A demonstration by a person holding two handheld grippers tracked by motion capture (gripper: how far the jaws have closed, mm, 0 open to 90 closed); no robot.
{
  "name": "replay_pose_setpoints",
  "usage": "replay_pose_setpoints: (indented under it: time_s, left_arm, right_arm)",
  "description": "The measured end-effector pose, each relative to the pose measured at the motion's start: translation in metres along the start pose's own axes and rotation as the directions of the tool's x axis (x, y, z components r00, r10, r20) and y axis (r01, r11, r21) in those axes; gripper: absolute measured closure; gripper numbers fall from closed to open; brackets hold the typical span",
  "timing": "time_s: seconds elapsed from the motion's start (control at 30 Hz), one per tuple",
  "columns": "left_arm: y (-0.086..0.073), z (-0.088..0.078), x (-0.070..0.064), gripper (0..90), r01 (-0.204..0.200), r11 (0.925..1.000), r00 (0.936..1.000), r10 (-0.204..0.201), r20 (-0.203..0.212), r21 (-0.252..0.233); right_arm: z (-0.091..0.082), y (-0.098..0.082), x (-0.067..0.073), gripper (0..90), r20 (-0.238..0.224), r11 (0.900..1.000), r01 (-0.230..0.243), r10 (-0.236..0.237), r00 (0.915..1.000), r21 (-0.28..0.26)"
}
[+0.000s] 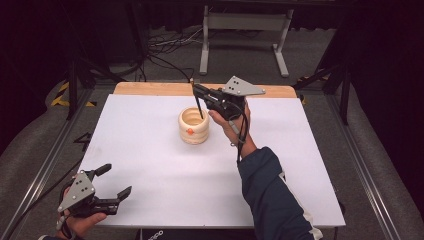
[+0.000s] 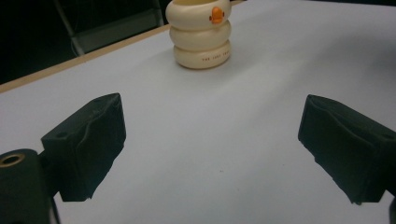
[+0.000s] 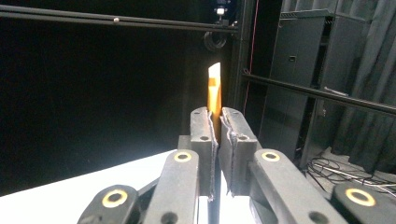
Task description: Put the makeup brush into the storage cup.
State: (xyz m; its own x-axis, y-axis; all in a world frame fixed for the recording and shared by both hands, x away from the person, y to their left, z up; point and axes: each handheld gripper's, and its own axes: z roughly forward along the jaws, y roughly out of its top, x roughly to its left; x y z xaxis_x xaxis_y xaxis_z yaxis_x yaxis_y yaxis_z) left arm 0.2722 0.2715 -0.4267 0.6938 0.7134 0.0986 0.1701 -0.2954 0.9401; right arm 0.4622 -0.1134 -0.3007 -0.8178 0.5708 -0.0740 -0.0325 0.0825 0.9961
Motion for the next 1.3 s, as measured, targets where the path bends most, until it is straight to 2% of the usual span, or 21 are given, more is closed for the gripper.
replay_pose_setpoints:
  time_s: [0.13, 0.3, 0.67, 1.3]
  left_arm:
    - [0.001, -0.003, -0.002, 8.1, 0.001, 0.9995, 1.0000, -0.001, -0.002, -0.031]
    - [0.002, -0.003, -0.003, 7.8, -0.007, 0.9994, 1.0000, 0.007, 0.004, -0.033]
    - [0.001, -0.004, -0.003, 7.5, 0.006, 0.9981, 0.9999, -0.006, 0.013, -0.062]
    - [0.002, -0.005, -0.003, 7.5, 0.002, 0.9983, 0.9998, 0.000, 0.021, -0.059]
  right_arm:
    - [0.007, -0.004, -0.002, 84.8, 0.002, 1.000, -0.010, 0.010, 0.9999, -0.002]
    - [0.012, -0.009, -0.005, 84.8, 0.006, 1.000, -0.023, 0.023, 0.9997, -0.001]
    - [0.021, -0.020, -0.016, 84.8, 0.033, 0.998, -0.061, 0.061, 0.9976, -0.002]
    - [0.032, -0.043, -0.024, 84.7, 0.057, 0.994, -0.106, 0.105, 0.9928, 0.002]
